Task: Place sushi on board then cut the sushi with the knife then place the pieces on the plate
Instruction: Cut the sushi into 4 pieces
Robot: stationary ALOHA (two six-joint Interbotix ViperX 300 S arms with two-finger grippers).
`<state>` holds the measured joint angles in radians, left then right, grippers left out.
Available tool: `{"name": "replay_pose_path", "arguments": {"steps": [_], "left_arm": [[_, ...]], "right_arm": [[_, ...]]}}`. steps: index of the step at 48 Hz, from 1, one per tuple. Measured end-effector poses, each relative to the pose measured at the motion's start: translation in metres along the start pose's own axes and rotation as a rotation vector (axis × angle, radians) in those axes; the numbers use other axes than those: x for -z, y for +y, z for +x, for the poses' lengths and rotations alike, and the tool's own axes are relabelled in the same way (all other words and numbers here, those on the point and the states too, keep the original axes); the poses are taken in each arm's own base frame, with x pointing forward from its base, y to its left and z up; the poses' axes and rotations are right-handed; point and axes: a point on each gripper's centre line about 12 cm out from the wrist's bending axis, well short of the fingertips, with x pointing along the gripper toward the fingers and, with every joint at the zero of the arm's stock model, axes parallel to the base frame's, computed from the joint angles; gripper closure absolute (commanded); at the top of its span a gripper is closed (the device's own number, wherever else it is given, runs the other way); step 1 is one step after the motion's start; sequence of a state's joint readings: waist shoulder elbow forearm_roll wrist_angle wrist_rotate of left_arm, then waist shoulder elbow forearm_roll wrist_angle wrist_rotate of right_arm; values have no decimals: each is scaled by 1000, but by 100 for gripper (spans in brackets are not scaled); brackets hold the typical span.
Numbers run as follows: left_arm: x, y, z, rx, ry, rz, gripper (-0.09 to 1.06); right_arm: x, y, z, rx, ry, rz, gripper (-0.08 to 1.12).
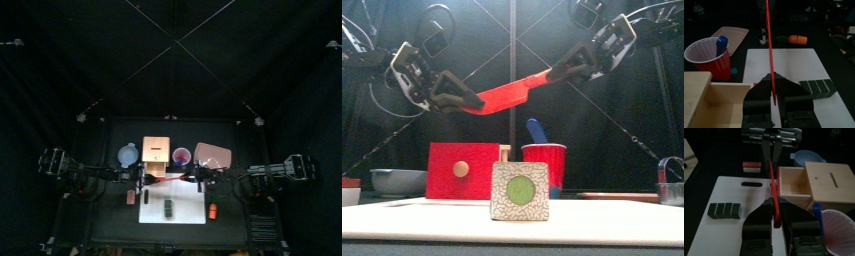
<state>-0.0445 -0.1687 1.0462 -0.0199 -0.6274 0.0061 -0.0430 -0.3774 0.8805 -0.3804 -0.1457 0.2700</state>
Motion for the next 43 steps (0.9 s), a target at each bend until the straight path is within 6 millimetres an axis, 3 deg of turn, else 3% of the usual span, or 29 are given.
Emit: {"name": "replay_pose_path", "arguments": {"steps": [17,30,43], "left_arm": [[4,-33,2,99,67,17,62],[16,-68,14,184,127,31,62],[38,-74,37,164,199,5,62]], "right_arm": [[48,44,16,-89,266,21,60],[49,66,23,-120,363,40,60],[57,82,17,-146,438,55,60]]}}
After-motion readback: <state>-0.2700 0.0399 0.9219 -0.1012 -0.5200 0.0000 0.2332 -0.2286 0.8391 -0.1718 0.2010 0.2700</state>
